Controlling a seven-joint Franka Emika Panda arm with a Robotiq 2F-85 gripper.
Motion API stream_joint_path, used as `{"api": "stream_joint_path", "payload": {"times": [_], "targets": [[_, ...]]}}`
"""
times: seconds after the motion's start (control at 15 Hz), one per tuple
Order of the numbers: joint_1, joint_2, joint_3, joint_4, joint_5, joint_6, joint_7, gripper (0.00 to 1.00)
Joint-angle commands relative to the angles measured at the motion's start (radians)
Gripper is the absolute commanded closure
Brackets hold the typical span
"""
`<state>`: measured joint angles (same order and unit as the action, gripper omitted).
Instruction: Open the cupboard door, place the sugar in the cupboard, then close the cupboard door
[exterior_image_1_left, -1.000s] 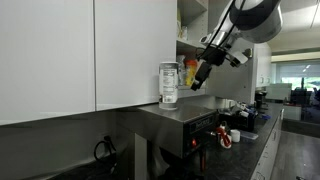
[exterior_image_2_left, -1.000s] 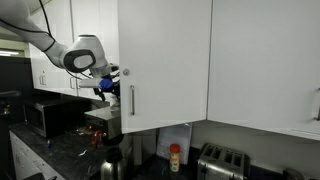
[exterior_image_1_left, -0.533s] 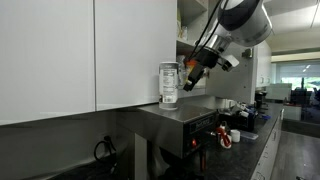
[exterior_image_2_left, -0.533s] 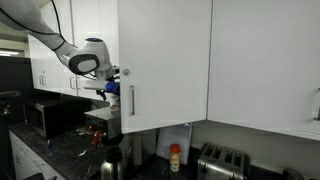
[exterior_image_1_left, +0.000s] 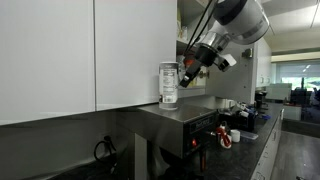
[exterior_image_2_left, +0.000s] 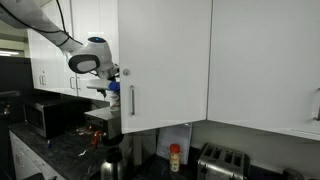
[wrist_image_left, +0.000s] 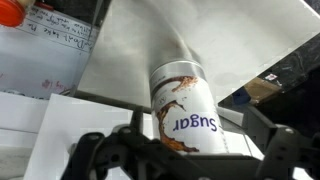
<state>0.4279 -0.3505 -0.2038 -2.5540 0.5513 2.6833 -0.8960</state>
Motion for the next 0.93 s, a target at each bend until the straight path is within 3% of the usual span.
{"api": "stream_joint_path", "payload": {"times": [0.0,0.13,0.2,0.87], "targets": [[0.017,0.046,-0.015,0.036,0.126,0.003,-0.136,0.0],[0.007,0.056,-0.004,0.045,0.19,-0.001,-0.201,0.0],[0.046,0.061,-0.042,0.049,0.201,0.006,-0.223,0.0],[0.11,0.123,-0.106,0.111,0.36,-0.014,-0.434,0.0]]}}
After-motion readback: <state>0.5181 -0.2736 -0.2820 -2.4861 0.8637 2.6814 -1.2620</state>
